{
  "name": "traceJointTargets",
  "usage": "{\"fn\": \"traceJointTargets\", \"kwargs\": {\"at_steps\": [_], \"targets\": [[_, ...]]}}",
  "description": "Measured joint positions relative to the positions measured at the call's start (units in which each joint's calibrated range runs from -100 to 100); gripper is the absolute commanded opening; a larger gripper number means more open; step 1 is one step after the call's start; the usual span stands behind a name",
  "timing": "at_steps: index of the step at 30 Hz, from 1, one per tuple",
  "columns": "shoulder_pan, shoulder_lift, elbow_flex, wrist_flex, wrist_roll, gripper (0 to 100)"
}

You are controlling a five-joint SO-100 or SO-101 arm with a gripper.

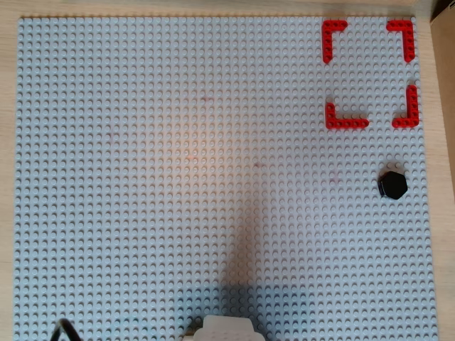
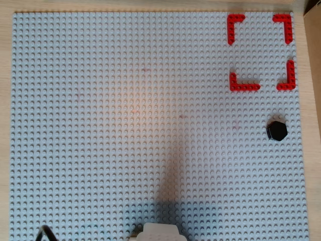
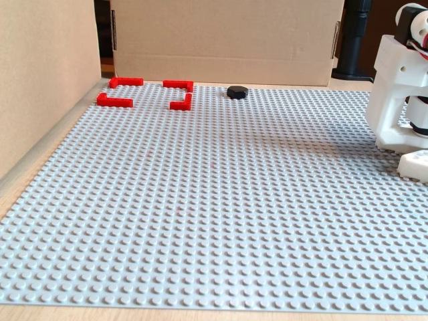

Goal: Grab the Lego and store it in red box

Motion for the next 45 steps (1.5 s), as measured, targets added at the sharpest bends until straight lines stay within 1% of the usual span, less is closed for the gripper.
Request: {"fn": "traceJointTargets", "kwargs": {"at_steps": [6,10,15,22,25,32,37,43,45], "targets": [[-0.07,0.08,-1.16,0.0,0.05,1],[-0.44,3.63,-2.86,-0.17,0.05,1],[-4.0,13.61,-10.47,0.0,0.1,2],[-4.36,30.01,-21.56,0.0,0.2,4],[-0.95,36.43,-25.04,0.0,0.2,4],[13.09,52.16,-28.26,0.0,0.2,5],[18.1,62.13,-28.09,0.0,0.2,5],[23.34,70.33,-28.35,0.0,0.2,7],[24.57,72.87,-28.26,0.0,0.44,6]]}}
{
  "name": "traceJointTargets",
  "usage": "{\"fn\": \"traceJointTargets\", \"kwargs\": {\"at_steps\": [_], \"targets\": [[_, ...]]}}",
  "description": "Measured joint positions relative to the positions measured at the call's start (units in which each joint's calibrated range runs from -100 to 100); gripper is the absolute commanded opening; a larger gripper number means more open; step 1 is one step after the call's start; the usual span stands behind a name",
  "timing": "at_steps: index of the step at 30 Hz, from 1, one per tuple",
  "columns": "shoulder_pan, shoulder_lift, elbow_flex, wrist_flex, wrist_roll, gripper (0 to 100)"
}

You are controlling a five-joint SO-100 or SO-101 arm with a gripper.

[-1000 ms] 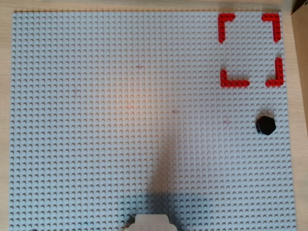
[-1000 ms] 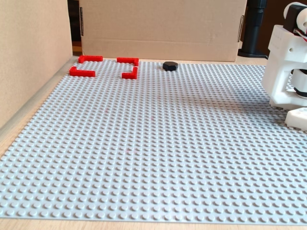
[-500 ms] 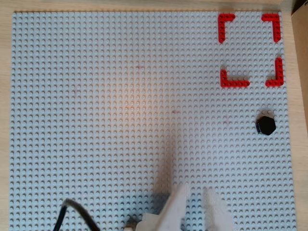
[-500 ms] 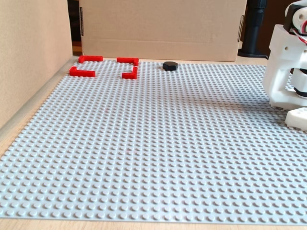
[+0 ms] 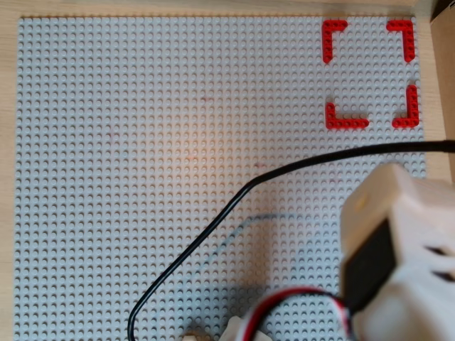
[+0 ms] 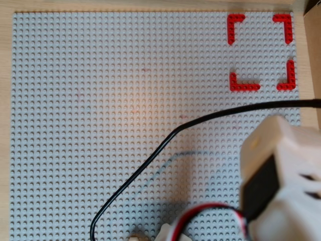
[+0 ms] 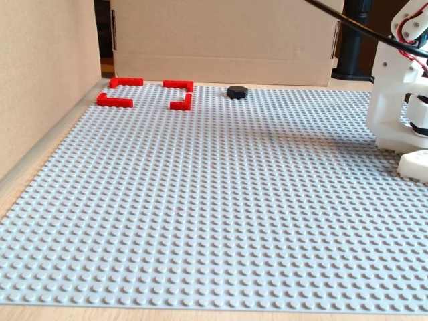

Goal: Grab the Lego and store it in red box

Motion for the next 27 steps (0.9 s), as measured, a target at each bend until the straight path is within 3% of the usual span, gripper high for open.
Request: {"fn": "traceJointTargets", "kwargs": {"at_steps": [16,27], "targets": [[6.03,19.95,0.0,-6.13,2.1,9],[8.0,21.89,14.49,-22.71,4.64,13]]}}
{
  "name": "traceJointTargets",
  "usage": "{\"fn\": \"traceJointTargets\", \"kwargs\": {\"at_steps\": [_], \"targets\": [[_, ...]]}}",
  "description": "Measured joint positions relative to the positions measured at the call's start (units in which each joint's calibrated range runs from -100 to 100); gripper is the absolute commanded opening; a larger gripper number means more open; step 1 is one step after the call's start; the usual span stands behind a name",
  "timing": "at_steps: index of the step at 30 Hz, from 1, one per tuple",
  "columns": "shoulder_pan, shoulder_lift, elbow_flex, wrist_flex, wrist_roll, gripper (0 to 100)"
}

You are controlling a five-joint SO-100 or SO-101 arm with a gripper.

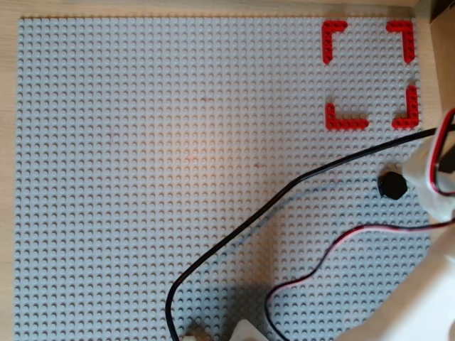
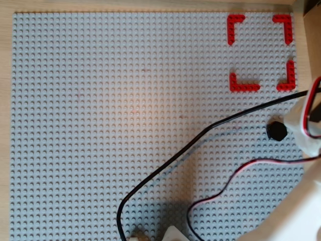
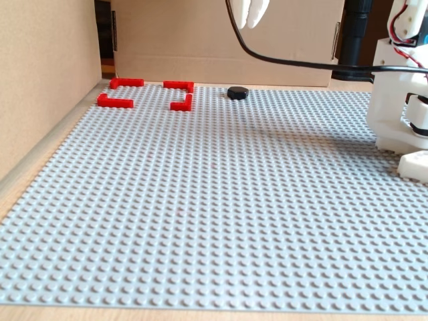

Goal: Grab the Lego and store it in red box

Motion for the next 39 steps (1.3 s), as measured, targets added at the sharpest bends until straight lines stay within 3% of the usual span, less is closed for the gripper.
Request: {"fn": "traceJointTargets", "kwargs": {"at_steps": [8,20,39], "targets": [[0.07,1.18,8.32,-8.12,1.9,14],[0.07,17.24,8.05,-15.03,4.1,14],[-0.65,18.6,7.25,-14.77,4.69,19]]}}
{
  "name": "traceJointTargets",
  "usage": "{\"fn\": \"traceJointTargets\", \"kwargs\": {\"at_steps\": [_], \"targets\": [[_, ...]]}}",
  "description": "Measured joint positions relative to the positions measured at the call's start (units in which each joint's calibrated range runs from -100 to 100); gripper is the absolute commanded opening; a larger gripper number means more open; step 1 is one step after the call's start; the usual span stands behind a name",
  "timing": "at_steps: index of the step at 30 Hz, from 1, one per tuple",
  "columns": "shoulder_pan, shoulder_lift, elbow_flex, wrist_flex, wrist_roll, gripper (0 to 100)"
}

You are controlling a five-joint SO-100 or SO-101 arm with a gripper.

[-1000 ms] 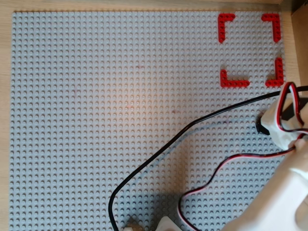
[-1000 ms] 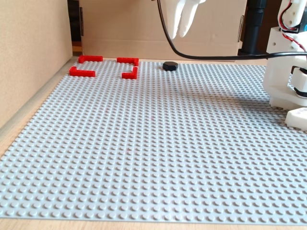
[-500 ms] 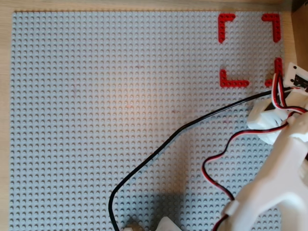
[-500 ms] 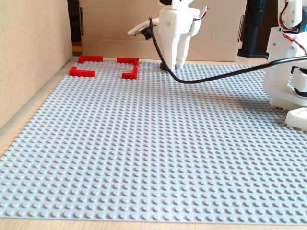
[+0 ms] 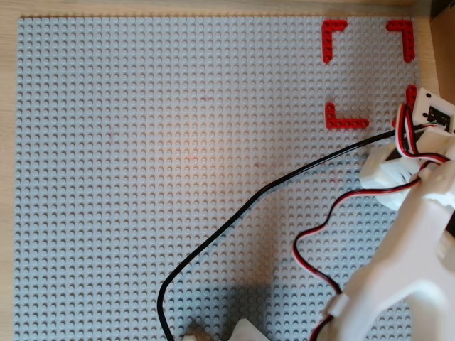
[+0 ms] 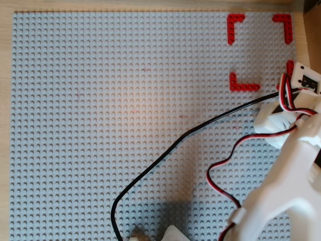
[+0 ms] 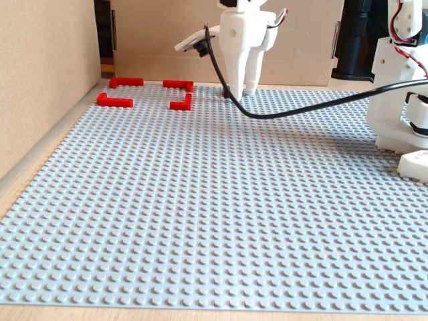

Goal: Grab the Lego and store it in red box

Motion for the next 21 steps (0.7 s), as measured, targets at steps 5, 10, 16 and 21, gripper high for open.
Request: {"fn": "traceJointTargets", "kwargs": {"at_steps": [5,10,16,21], "targets": [[-0.15,0.08,-0.09,-0.17,-0.2,21],[0.07,0.34,-3.22,-1.21,0.05,21],[0.22,0.34,-8.86,2.76,-0.73,21],[0.15,0.34,-9.12,3.11,-0.98,21]]}}
